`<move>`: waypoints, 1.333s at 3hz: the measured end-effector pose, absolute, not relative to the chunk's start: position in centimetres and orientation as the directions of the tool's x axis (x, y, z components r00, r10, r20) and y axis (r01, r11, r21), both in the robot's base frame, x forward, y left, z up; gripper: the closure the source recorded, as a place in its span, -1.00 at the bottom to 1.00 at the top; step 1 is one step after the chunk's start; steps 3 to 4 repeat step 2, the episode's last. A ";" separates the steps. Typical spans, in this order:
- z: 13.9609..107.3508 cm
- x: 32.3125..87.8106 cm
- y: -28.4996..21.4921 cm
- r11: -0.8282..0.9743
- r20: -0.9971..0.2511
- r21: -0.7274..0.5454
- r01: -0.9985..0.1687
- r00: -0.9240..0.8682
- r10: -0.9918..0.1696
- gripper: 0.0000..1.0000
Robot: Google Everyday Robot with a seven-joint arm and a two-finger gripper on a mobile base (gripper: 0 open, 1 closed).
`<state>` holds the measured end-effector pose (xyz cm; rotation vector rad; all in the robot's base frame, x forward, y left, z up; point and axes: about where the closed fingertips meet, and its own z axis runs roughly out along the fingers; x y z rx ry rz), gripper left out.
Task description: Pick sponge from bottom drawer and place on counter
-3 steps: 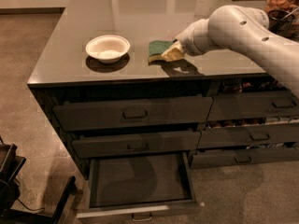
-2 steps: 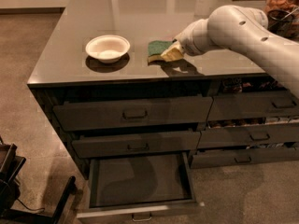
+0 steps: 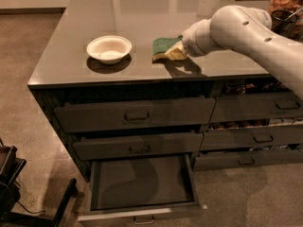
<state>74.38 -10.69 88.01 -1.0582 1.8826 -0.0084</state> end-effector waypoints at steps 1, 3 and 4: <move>88.0 74.4 -10.7 0.626 -0.722 -0.413 -0.661 -0.182 -0.668 -1.00; 88.0 74.4 -10.7 0.626 -0.722 -0.413 -0.661 -0.182 -0.668 -1.00; 88.0 74.4 -10.7 0.626 -0.722 -0.413 -0.661 -0.182 -0.668 -1.00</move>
Offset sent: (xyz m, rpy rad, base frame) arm 0.0000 0.0000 0.0000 0.0000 0.0000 0.0000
